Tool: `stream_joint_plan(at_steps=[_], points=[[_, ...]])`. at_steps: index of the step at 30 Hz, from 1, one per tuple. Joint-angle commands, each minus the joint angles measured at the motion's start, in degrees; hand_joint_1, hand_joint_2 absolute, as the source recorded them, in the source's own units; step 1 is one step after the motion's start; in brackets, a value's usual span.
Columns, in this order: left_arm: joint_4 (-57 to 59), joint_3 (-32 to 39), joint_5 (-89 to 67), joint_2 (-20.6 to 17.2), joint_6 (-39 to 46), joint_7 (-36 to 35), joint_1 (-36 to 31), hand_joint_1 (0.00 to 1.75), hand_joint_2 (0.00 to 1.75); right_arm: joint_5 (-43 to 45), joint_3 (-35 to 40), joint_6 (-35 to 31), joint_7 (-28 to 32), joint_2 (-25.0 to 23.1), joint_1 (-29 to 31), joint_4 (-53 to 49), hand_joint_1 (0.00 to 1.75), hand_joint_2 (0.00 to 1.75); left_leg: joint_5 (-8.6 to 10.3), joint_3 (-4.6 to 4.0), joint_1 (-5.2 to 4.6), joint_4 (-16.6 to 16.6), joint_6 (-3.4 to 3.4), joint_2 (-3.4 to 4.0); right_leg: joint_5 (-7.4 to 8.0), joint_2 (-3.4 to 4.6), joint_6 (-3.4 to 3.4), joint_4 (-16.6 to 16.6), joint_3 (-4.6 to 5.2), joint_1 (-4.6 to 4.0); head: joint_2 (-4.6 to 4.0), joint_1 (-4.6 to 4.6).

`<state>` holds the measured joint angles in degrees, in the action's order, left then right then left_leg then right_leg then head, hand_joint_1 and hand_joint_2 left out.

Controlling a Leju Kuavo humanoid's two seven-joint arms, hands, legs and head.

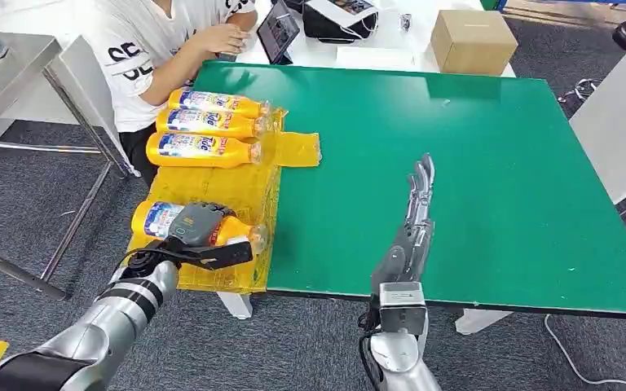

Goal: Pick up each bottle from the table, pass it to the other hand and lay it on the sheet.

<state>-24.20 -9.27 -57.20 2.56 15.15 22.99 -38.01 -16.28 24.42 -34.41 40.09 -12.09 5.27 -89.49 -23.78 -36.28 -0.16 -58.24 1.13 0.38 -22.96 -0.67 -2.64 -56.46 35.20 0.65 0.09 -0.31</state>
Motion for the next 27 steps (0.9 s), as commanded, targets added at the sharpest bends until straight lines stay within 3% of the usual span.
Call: stream_joint_plan(at_steps=[1,4,5,18,22,25,27], points=[[4.52,-1.10,0.89,-0.95,-3.29,0.44,-0.09,0.00,1.75,-0.06,-1.64,0.93,-0.09,0.67,1.62,6.06,0.00,0.00,-0.09,0.40,0.02,0.12,-0.07,0.12,-0.04,0.18,0.07,0.12,-0.34,-0.01,0.00,0.00],[4.46,-1.03,1.19,-0.96,-4.89,0.88,-0.10,0.00,1.75,-0.20,-1.82,1.21,-0.09,0.57,1.68,6.37,0.00,0.00,-0.10,0.40,0.04,0.11,-0.07,0.08,-0.05,0.15,0.07,0.11,-0.36,-0.03,0.00,0.00],[4.39,-0.68,1.81,-0.90,-6.51,1.19,-0.02,0.00,0.00,-0.21,-2.07,1.70,-0.09,0.43,1.66,6.63,0.00,0.00,-0.07,0.34,0.01,0.10,-0.05,0.07,-0.04,0.14,0.05,0.10,-0.31,0.00,0.00,-0.02],[4.07,1.19,11.08,-2.89,-26.52,9.10,0.91,0.00,0.00,1.39,-1.92,3.24,-0.09,0.81,3.40,10.26,0.00,0.00,-0.05,0.69,0.00,0.20,-0.08,-0.07,-0.02,0.11,0.11,0.16,-0.68,0.02,0.00,0.00],[2.70,4.59,18.62,-3.32,-33.95,14.86,2.52,0.00,0.00,1.41,-1.73,3.80,-0.09,0.86,3.62,11.14,0.00,0.00,-0.08,0.92,0.02,0.24,-0.09,0.03,-0.01,0.21,0.12,0.23,-0.89,0.00,0.00,0.00],[1.10,6.23,21.42,-2.82,-34.46,16.31,3.30,0.00,0.00,1.47,-1.59,3.89,-0.09,0.89,3.45,11.19,0.00,0.00,-0.08,0.95,0.00,0.21,-0.08,-0.02,-0.04,0.15,0.12,0.16,-0.95,0.02,0.00,0.00],[-3.66,9.78,27.84,-0.45,-32.69,17.01,4.82,0.00,0.00,1.19,-1.69,4.16,-0.09,0.61,3.07,11.37,0.00,0.00,-0.08,0.98,0.03,0.24,-0.11,-0.02,-0.03,0.16,0.14,0.20,-0.96,-0.01,0.00,0.00]])
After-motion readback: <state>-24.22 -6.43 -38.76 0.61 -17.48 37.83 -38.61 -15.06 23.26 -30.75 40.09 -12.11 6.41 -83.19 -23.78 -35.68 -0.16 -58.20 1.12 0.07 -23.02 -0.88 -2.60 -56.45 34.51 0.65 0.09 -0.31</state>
